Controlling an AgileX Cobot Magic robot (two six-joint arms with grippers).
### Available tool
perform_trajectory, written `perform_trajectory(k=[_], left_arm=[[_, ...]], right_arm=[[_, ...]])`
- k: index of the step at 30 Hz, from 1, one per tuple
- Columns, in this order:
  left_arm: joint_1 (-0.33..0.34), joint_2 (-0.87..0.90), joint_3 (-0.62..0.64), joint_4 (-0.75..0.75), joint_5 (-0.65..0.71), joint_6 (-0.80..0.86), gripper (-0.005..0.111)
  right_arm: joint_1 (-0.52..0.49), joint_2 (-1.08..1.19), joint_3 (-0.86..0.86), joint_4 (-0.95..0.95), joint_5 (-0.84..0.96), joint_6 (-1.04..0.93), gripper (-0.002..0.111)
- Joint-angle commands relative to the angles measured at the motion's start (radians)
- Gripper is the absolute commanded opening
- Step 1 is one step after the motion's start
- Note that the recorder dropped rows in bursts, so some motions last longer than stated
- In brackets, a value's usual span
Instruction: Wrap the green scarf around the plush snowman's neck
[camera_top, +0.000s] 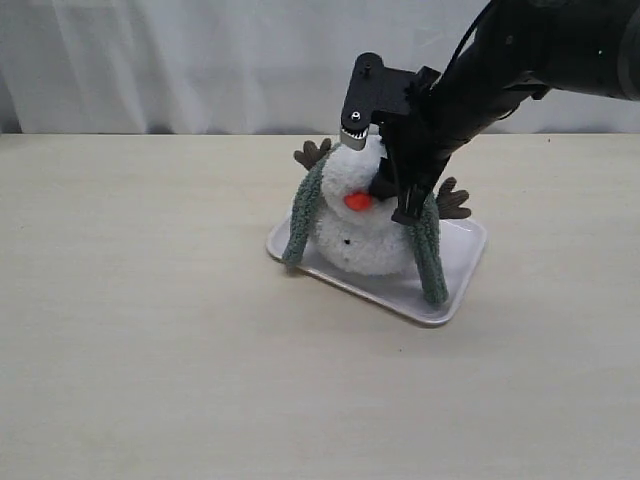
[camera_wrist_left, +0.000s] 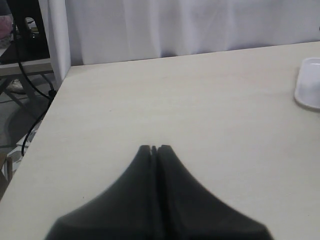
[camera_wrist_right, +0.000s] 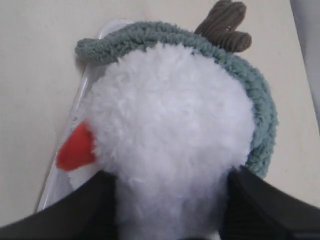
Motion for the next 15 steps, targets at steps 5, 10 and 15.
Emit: perform_trajectory(k=[5, 10, 15], left_arm=[[-0.008, 0.000, 0.002, 0.000, -0.014, 0.003, 0.000], [-0.008, 0.000, 0.002, 0.000, -0.011, 0.003, 0.000], [-0.008, 0.000, 0.002, 0.000, -0.011, 0.003, 0.000]], right_arm=[[0.014, -0.004, -0.003, 0.023, -0.054, -0.227, 0.004], [0.014, -0.004, -0.003, 0.023, -0.090, -0.220, 0.017], [0.014, -0.004, -0.003, 0.023, -0.119, -0.083, 0.055]])
